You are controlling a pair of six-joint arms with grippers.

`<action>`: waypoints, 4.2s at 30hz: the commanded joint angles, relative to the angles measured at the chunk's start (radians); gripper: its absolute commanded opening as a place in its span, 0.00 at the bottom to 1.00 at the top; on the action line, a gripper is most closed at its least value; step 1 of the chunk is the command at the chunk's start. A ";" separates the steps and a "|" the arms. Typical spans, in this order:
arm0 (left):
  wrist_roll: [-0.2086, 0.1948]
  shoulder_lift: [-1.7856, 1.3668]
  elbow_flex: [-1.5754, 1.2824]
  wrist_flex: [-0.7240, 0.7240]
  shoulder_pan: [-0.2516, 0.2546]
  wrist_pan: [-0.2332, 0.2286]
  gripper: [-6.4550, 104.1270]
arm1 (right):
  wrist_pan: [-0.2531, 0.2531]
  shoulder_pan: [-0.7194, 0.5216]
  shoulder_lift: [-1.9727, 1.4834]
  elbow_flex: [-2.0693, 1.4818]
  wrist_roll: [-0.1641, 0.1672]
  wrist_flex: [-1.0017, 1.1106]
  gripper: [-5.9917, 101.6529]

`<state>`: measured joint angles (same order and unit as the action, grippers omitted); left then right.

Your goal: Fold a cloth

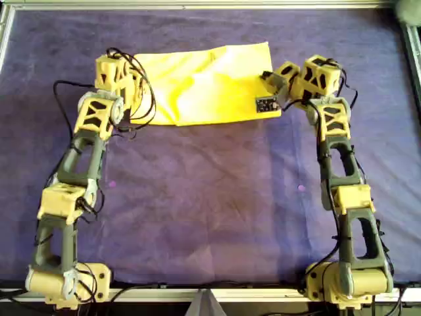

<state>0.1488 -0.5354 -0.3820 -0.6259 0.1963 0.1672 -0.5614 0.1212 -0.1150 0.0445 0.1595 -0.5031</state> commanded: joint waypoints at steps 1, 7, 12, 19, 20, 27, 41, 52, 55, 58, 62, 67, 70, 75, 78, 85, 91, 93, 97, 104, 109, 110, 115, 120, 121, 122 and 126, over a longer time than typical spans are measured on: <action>0.006 0.037 0.247 0.021 -0.025 0.000 0.05 | 0.000 -0.002 -0.008 0.091 -0.008 0.207 0.06; 0.006 0.164 0.413 0.021 -0.026 0.000 0.05 | 0.002 0.009 -0.006 0.064 -0.014 0.305 0.07; 0.006 0.190 0.462 0.020 -0.026 0.000 0.20 | 0.002 0.000 -0.006 0.063 -0.015 0.305 0.13; 0.008 0.189 0.462 0.018 -0.025 -0.002 0.58 | 0.002 -0.003 -0.006 0.087 -0.014 0.307 0.45; 0.008 0.189 0.462 0.018 -0.026 -0.002 0.59 | 0.000 -0.003 -0.015 0.089 -0.014 0.307 0.47; 0.006 0.149 0.465 -0.003 -0.084 -0.002 0.62 | 0.000 -0.021 -0.044 0.089 -0.014 0.298 0.50; -0.008 -0.331 0.463 -0.888 -0.075 0.015 0.63 | 0.002 -0.031 -0.443 0.089 -0.012 -0.497 0.51; -0.095 -0.908 0.377 -0.976 -0.072 0.000 0.62 | 0.003 -0.034 -0.894 0.018 -0.014 -1.100 0.50; -0.216 -1.097 0.202 -0.973 -0.089 -0.002 0.62 | 0.003 -0.032 -1.112 -0.118 -0.014 -1.111 0.50; -0.253 -1.325 -0.083 -0.966 -0.089 -0.002 0.62 | 0.003 -0.035 -1.391 -0.390 -0.014 -1.114 0.50; -0.267 -1.667 -0.497 -0.960 -0.089 -0.002 0.62 | 0.023 -0.038 -1.827 -0.908 -0.014 -1.112 0.50; -0.255 -2.010 -0.897 -0.910 -0.089 -0.002 0.63 | 0.156 -0.040 -2.184 -1.499 0.003 -1.062 0.51; -0.252 -2.161 -1.138 -0.781 -0.089 -0.003 0.63 | 0.236 -0.040 -2.279 -1.761 0.005 -0.917 0.51; -0.250 -2.413 -1.649 -0.456 -0.089 -0.003 0.63 | 0.302 -0.038 -2.474 -2.103 0.005 -0.554 0.51; -0.250 -2.517 -1.963 -0.247 -0.089 -0.003 0.63 | 0.304 -0.040 -2.569 -2.289 0.005 -0.350 0.51; -0.112 -2.546 -2.298 0.031 -0.091 -0.002 0.62 | 0.304 -0.109 -2.727 -2.706 0.003 0.026 0.51; 0.058 -2.546 -2.441 0.074 -0.089 -0.002 0.62 | 0.302 -0.176 -2.862 -3.036 0.003 0.364 0.51; 0.072 -2.546 -2.473 0.075 -0.089 -0.002 0.62 | 0.296 -0.175 -2.873 -3.086 0.000 0.402 0.51; 0.058 -2.546 -2.503 0.075 -0.089 -0.002 0.63 | 0.288 -0.172 -2.885 -3.069 0.003 0.403 0.51; 0.054 -2.534 -2.484 0.074 -0.080 -0.002 0.63 | 0.287 -0.121 -2.804 -3.022 0.000 0.403 0.51; 0.052 -2.318 -2.410 0.075 -0.086 -0.002 0.63 | 0.287 -0.120 -2.494 -2.855 0.000 0.414 0.51; 0.052 -2.250 -2.376 0.077 -0.089 -0.002 0.63 | 0.285 -0.120 -2.407 -2.796 -0.002 0.414 0.51; 0.052 -1.904 -2.112 0.077 -0.075 0.002 0.63 | 0.285 -0.118 -1.928 -2.464 -0.014 0.405 0.51; 0.052 -1.594 -1.865 0.080 -0.074 0.015 0.65 | 0.285 -0.077 -1.529 -2.214 -0.015 0.403 0.54; 0.052 -1.532 -1.821 0.080 -0.074 0.015 0.68 | 0.287 -0.055 -1.471 -2.181 -0.015 0.402 0.56; 0.052 -1.474 -1.778 0.080 -0.074 0.015 0.71 | 0.299 -0.031 -1.430 -2.152 -0.015 0.402 0.59; 0.055 -1.270 -1.615 0.080 -0.074 0.008 0.87 | 0.302 0.043 -1.384 -2.034 -0.015 0.402 0.70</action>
<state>0.2086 -1.8945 -2.1598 -0.5722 0.1181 0.1779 -0.2608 0.1335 -1.5002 -2.1230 0.1503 -0.1503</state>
